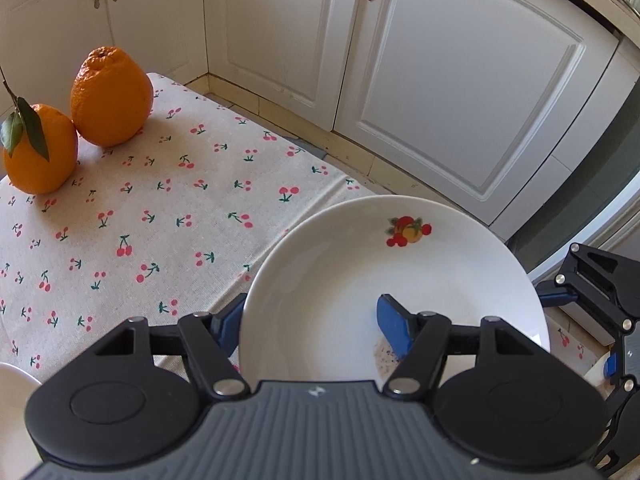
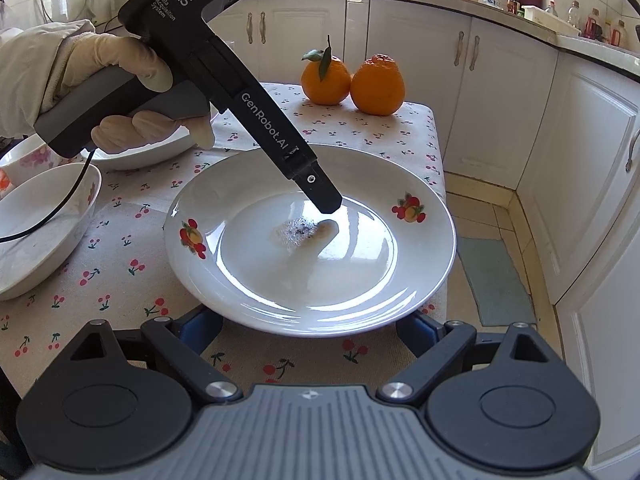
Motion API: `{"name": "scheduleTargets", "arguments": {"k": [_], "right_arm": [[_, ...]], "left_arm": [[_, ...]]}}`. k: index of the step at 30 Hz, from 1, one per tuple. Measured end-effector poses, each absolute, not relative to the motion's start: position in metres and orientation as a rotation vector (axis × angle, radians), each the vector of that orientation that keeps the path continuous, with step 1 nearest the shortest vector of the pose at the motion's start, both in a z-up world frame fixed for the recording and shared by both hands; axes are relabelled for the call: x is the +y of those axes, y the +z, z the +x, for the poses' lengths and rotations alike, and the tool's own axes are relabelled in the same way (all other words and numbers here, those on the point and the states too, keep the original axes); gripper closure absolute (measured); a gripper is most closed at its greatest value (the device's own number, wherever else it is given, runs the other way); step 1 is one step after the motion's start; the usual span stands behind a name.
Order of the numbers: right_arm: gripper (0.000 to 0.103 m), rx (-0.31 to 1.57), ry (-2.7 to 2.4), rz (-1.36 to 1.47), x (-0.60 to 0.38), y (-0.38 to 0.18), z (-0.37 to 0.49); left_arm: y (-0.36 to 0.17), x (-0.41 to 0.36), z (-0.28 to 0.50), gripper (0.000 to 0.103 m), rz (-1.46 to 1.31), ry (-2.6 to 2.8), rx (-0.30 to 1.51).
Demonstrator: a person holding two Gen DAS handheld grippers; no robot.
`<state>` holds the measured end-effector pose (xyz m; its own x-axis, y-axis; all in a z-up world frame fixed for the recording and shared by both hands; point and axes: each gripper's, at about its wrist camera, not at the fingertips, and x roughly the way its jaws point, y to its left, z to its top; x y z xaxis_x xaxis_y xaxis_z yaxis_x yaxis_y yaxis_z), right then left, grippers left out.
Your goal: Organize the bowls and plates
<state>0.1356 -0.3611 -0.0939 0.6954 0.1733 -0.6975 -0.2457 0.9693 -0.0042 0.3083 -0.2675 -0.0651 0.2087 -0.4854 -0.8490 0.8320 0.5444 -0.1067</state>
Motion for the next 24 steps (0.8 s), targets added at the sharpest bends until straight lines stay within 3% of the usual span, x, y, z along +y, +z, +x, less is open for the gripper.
{"name": "scheduleTargets", "arguments": {"k": [16, 18, 20, 24], "right_arm": [[0.007, 0.755, 0.222, -0.093, -0.363, -0.093, 0.133], [0.007, 0.753, 0.217, -0.090, -0.362, -0.093, 0.132], [0.000, 0.745, 0.216, -0.079, -0.362, -0.091, 0.130], [0.000, 0.742, 0.215, -0.054, -0.362, -0.083, 0.124]], "left_arm": [[-0.064, -0.270, 0.316, 0.036, 0.413, -0.939, 0.978], [-0.062, -0.269, 0.314, 0.032, 0.410, -0.935, 0.971], [-0.058, -0.267, 0.311, 0.024, 0.416, -0.924, 0.955], [-0.044, -0.258, 0.303, 0.017, 0.408, -0.912, 0.920]]}}
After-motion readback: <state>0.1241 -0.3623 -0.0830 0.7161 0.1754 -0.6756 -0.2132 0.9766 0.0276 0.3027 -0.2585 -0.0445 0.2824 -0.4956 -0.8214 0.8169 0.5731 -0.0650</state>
